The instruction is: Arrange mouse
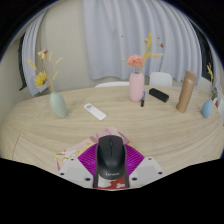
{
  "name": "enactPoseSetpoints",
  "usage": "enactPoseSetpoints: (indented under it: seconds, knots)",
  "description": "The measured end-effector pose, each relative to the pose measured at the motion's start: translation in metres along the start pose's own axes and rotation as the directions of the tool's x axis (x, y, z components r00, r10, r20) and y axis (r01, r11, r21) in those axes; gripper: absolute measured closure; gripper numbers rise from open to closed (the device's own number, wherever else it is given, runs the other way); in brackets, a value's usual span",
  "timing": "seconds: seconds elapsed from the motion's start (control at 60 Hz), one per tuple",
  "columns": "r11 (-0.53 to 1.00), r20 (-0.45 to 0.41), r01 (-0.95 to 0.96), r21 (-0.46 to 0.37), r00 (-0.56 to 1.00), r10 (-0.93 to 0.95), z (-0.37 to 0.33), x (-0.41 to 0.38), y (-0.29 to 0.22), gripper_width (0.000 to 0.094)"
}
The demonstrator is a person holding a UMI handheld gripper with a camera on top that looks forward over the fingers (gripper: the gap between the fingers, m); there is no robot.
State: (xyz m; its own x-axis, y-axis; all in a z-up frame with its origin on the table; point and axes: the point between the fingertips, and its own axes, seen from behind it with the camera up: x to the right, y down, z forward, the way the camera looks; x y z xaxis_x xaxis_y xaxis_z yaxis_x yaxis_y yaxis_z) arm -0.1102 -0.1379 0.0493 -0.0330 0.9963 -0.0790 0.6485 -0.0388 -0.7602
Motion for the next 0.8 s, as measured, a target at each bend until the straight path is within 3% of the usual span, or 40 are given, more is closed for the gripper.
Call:
enactPoseSetpoints:
  seconds: [0.183, 0.217, 0.333, 0.367, 0.417, 0.433, 0.467, 0.583, 0.8]
  knots:
    - [0.996, -0.021, 0.049, -0.078, 0.998, -0.051, 0.035, -0.021, 0.057, 0.0575]
    - [0.997, -0.034, 0.061, -0.048, 0.997, -0.063, 0.036, -0.021, 0.052, 0.0565]
    - [0.995, -0.040, 0.081, -0.049, 0.996, -0.083, 0.035, -0.024, 0.054, 0.0448]
    - [0.995, -0.039, 0.082, -0.055, 0.996, -0.084, 0.033, -0.023, 0.055, 0.0360]
    - [0.996, -0.050, 0.068, -0.060, 0.996, -0.071, 0.026, -0.018, 0.053, 0.0100]
    - [0.996, -0.052, 0.066, -0.057, 0.996, -0.069, 0.022, -0.017, 0.051, 0.0065]
    - [0.997, -0.045, 0.064, -0.050, 0.997, -0.066, 0.012, -0.015, 0.047, 0.0101]
    - [0.998, -0.034, 0.050, -0.038, 0.998, -0.051, -0.042, 0.000, 0.043, 0.0086]
    - [0.995, -0.027, 0.064, -0.073, 0.997, -0.066, -0.163, 0.051, 0.078, 0.0079]
